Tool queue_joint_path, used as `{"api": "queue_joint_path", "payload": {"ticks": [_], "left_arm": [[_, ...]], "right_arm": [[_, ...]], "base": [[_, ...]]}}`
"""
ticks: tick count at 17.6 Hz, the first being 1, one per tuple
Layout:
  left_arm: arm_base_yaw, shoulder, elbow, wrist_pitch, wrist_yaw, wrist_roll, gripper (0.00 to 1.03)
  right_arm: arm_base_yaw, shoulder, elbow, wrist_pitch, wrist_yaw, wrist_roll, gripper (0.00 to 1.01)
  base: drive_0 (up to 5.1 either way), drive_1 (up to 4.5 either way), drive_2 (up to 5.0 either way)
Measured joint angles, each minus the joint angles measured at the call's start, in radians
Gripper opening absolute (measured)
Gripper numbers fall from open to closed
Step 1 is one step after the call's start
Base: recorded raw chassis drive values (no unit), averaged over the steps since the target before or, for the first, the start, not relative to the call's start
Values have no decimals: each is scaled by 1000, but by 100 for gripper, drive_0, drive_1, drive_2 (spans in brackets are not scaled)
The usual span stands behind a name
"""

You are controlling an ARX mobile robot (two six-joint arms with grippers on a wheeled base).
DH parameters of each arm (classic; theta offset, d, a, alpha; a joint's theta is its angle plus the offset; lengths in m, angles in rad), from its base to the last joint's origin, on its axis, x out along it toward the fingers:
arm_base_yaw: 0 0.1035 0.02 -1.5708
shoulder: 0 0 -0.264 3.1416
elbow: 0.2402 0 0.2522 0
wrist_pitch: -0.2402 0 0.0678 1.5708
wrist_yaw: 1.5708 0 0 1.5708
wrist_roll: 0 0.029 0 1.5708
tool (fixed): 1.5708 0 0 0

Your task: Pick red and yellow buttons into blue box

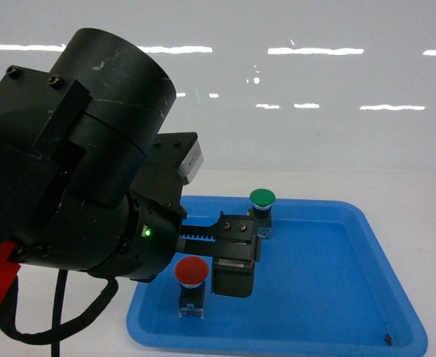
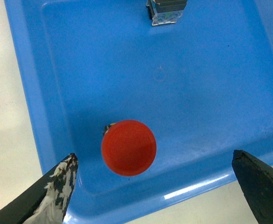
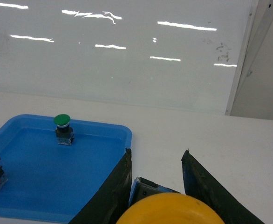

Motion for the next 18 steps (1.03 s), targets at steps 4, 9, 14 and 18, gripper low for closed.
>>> {"api": "queue_joint_path", "payload": {"ticks": [4,9,14,18], "left_arm": [[0,63,37,27,-11,28,98],[-13,199,118,32,19,74,98],[-14,317,150,51,2,95,98],[4,348,161,68,7,115,98]], "right_arm": [[0,0,0,0,0,0,30],[0,0,0,0,0,0,30],[0,0,0,0,0,0,30],[0,0,0,0,0,0,30]], "base": [[0,0,0],[0,0,0],[0,0,0],[0,0,0]]}}
